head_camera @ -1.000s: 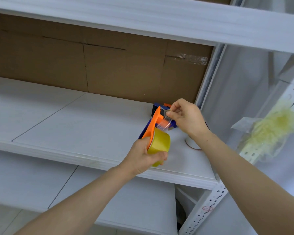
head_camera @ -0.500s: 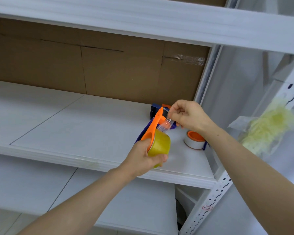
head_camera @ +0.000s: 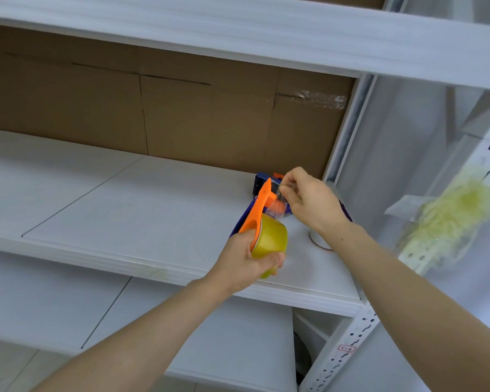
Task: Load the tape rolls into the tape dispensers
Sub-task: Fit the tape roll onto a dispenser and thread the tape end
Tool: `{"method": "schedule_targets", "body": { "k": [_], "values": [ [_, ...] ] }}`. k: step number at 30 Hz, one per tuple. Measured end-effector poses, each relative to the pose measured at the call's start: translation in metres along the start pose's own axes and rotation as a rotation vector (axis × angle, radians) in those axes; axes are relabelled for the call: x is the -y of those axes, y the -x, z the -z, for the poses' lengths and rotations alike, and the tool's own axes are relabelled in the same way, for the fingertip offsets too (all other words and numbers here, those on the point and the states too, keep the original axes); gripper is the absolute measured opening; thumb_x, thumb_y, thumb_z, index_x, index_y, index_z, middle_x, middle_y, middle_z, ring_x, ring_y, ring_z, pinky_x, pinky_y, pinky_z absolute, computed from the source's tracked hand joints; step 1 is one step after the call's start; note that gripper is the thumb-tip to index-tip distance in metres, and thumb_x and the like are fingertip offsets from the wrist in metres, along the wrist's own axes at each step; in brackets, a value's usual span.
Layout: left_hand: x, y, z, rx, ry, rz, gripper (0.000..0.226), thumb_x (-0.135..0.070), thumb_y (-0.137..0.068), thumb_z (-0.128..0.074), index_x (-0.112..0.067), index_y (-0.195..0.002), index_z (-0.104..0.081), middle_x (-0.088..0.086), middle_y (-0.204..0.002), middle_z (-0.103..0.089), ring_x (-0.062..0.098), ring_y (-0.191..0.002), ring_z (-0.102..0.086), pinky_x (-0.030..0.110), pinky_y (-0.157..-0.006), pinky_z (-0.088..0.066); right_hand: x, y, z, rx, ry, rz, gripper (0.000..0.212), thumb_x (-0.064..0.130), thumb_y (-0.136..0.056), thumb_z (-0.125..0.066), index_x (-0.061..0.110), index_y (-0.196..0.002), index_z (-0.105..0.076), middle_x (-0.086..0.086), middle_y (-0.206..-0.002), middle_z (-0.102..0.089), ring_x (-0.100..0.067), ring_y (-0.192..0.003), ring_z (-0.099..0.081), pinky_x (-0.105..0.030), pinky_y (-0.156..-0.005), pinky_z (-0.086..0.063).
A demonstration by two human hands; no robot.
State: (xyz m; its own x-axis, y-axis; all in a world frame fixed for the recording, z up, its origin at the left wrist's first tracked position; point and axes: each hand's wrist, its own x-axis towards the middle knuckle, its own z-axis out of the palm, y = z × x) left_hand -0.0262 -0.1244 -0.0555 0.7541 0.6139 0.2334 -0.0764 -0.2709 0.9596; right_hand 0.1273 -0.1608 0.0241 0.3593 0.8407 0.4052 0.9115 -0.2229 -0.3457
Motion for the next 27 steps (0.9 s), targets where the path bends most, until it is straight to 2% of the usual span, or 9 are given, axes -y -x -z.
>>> {"method": "schedule_targets", "body": {
  "k": [6, 11, 15, 18, 20, 22, 25, 27],
  "values": [
    [-0.007, 0.001, 0.001, -0.020, 0.075, 0.002, 0.003, -0.007, -0.085, -0.064, -0.008, -0.086, -0.062, 0.007, -0.068, -0.065, 0.013, -0.055, -0.065, 0.024, -0.052, -0.050, 0.004, -0.002, -0.008, -0.042, 0.051, 0.022, 0.017, 0.030, -0.097, -0.045, 0.017, -0.106, -0.052, -0.001, -0.101, -0.063, -0.019, -0.089, -0.061, -0.041, -0.074, -0.055],
    [-0.013, -0.001, 0.002, -0.028, 0.102, 0.040, 0.006, -0.014, -0.086, -0.064, -0.008, -0.085, -0.062, 0.009, -0.064, -0.064, 0.019, -0.053, -0.064, 0.028, -0.051, -0.053, 0.004, -0.002, -0.015, -0.093, -0.049, -0.021, 0.015, 0.029, -0.098, -0.044, 0.018, -0.104, -0.052, -0.001, -0.099, -0.064, -0.018, -0.085, -0.062, -0.042, -0.073, -0.055],
    [-0.018, -0.001, 0.006, 0.008, 0.095, 0.086, 0.010, -0.019, -0.088, -0.062, -0.012, -0.081, -0.061, 0.008, -0.061, -0.064, 0.014, -0.049, -0.063, 0.023, -0.049, -0.050, 0.003, -0.003, -0.017, -0.144, -0.126, -0.065, 0.012, 0.028, -0.099, -0.042, 0.018, -0.102, -0.049, -0.002, -0.100, -0.062, -0.019, -0.086, -0.061, -0.041, -0.074, -0.055],
    [-0.017, 0.000, 0.011, 0.100, 0.150, 0.097, 0.008, -0.012, -0.077, -0.067, -0.013, -0.083, -0.061, 0.006, -0.064, -0.064, 0.014, -0.053, -0.064, 0.024, -0.052, -0.051, 0.002, -0.006, -0.011, -0.140, -0.133, -0.065, 0.011, 0.028, -0.099, -0.043, 0.018, -0.102, -0.048, -0.002, -0.102, -0.062, -0.018, -0.089, -0.061, -0.037, -0.074, -0.055],
    [-0.016, 0.001, 0.015, 0.138, 0.187, 0.103, 0.015, -0.009, -0.070, -0.062, -0.011, -0.085, -0.061, 0.007, -0.067, -0.066, 0.015, -0.057, -0.066, 0.024, -0.055, -0.053, 0.000, -0.009, -0.008, -0.147, -0.140, -0.060, 0.008, 0.026, -0.098, -0.043, 0.019, -0.100, -0.047, -0.001, -0.102, -0.061, -0.018, -0.090, -0.060, -0.037, -0.075, -0.055],
    [-0.017, 0.000, 0.016, 0.147, 0.216, 0.084, 0.017, -0.008, -0.072, -0.065, -0.008, -0.089, -0.061, 0.008, -0.070, -0.068, 0.016, -0.060, -0.067, 0.025, -0.057, -0.054, -0.001, -0.012, -0.006, -0.173, -0.178, -0.074, 0.004, 0.025, -0.098, -0.044, 0.021, -0.098, -0.045, -0.001, -0.101, -0.062, -0.018, -0.090, -0.060, -0.040, -0.077, -0.055],
    [-0.020, 0.001, 0.013, 0.074, 0.261, 0.080, 0.002, -0.007, -0.086, -0.063, -0.005, -0.086, -0.063, 0.011, -0.067, -0.068, 0.018, -0.056, -0.067, 0.026, -0.054, -0.054, -0.003, -0.014, -0.004, -0.182, -0.218, -0.089, 0.007, 0.025, -0.098, -0.045, 0.019, -0.100, -0.047, -0.003, -0.101, -0.063, -0.019, -0.092, -0.060, -0.043, -0.079, -0.054],
    [-0.022, 0.002, 0.011, -0.001, 0.273, 0.118, 0.016, -0.016, -0.089, -0.059, -0.005, -0.077, -0.063, 0.012, -0.060, -0.066, 0.020, -0.048, -0.064, 0.026, -0.050, -0.054, -0.004, -0.014, -0.004, -0.178, -0.244, -0.099, 0.010, 0.023, -0.097, -0.045, 0.015, -0.102, -0.050, -0.005, -0.104, -0.063, -0.020, -0.093, -0.060, -0.043, -0.081, -0.053]
  ]
}}
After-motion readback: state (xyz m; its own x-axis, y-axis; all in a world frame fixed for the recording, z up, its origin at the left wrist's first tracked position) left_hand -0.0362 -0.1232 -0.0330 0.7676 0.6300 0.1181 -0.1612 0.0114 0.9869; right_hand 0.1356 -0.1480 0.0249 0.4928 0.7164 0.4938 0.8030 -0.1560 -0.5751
